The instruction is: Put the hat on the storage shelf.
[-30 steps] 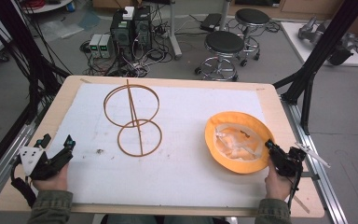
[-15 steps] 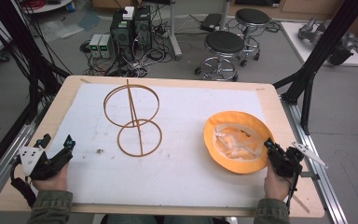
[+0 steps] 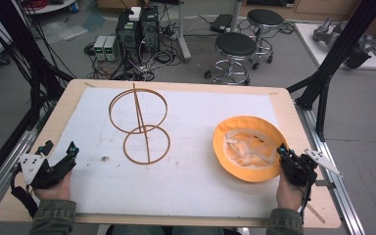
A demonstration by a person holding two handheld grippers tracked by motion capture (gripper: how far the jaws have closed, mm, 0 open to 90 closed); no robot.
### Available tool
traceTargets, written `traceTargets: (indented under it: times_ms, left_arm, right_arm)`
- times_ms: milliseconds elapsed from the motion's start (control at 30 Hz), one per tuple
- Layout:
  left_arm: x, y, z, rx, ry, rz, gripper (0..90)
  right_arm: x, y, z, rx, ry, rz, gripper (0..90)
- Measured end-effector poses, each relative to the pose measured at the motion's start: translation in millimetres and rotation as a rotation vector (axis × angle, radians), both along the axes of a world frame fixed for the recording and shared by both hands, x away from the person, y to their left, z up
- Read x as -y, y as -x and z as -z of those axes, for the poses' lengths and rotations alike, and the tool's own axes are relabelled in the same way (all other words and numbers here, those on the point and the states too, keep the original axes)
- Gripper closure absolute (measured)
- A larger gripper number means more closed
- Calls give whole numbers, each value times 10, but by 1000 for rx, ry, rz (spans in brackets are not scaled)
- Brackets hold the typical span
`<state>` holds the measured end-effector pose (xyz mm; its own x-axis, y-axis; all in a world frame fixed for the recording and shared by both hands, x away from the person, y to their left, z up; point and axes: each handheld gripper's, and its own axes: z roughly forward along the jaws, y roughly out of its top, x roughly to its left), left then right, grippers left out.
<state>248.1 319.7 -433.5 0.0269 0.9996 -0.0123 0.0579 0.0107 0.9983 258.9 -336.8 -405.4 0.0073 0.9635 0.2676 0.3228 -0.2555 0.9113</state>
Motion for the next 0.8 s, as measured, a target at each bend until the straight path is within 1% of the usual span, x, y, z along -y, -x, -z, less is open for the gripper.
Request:
traceTargets:
  times_ms: [67, 133, 167, 233, 300, 400, 567, 633, 700, 800]
  left_arm:
    - [-2, 2, 1, 0, 0, 0, 290]
    - [-3, 8, -4, 0, 14, 1, 290]
    - [-3, 8, -4, 0, 14, 1, 290]
    - [-8, 14, -7, -1, 20, 2, 290]
    - [-8, 15, -6, -2, 22, 2, 290]
    - [-2, 20, -4, -1, 29, 3, 290]
    - [-6, 32, -8, 0, 34, 6, 290]
    - [-8, 39, -10, 2, 41, 4, 292]
    - [-14, 50, -10, -2, 50, 2, 293]
    - [-19, 55, -11, -1, 47, -3, 294]
  right_arm:
    - [-3, 10, -9, 5, -7, -5, 844]
    - [-20, 22, -22, 13, -4, -8, 844]
    - [-20, 22, -22, 13, -4, -8, 844]
    - [-64, 47, -60, 36, 16, -14, 845]
    - [-83, 58, -79, 42, 23, -15, 845]
    - [-140, 99, -147, 67, 57, -27, 846]
    - [-210, 128, -195, 87, 68, -34, 847]
    - [-243, 133, -213, 91, 73, -36, 847]
    - [-286, 135, -251, 105, 77, -37, 850]
    - [-328, 137, -275, 112, 83, -40, 850]
